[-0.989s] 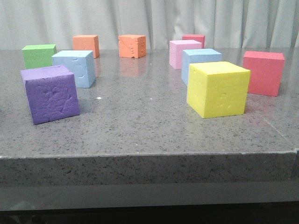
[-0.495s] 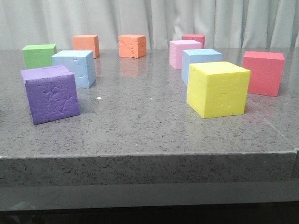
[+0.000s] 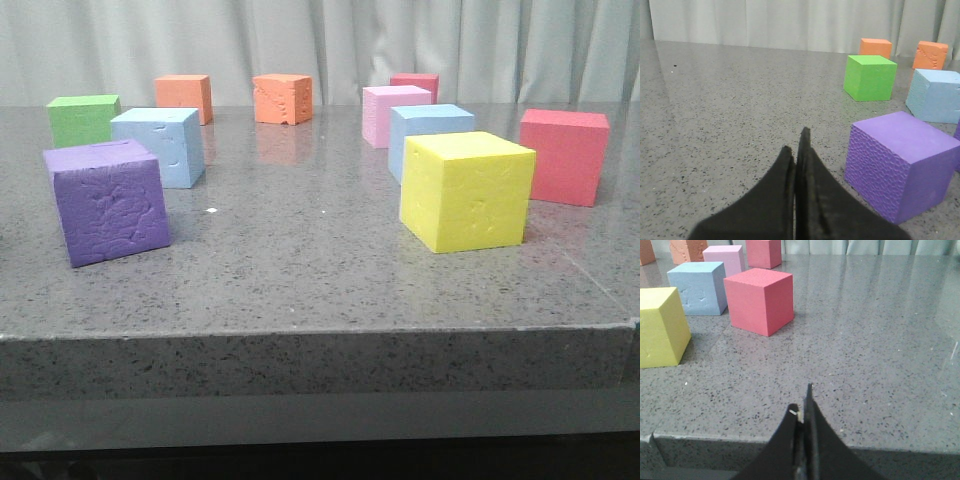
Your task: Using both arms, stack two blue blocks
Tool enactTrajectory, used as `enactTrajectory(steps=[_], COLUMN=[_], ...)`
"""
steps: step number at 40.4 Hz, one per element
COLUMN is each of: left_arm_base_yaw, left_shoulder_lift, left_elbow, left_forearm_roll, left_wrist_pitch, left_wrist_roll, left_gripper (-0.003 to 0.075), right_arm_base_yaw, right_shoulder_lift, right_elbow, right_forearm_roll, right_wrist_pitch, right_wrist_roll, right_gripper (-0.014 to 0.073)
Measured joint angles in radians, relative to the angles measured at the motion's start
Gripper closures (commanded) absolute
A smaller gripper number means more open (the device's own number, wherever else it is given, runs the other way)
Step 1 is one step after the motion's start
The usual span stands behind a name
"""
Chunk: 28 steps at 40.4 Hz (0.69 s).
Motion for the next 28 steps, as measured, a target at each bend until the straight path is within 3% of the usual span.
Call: enactTrajectory(steps=[20,28], left_arm_base_yaw=[0.0,0.0], left_shoulder_lift=[0.0,0.0], left_elbow=[0.0,0.0], left_forearm_roll=[-0.018,-0.019], left_wrist_pitch=[-0.042,-0.14], left_wrist_roll=[0.0,0.0], left_gripper=[0.0741,0.0741], right_arm_base_yaw=[0.0,0.0], right_shoulder_lift=[0.0,0.0], right_elbow=[0.0,0.0], right_forearm_roll=[0.0,0.0], right_wrist_pitch=[-0.077,-0.109], right_wrist_roll=[0.0,0.0], right_gripper=[0.066,0.066])
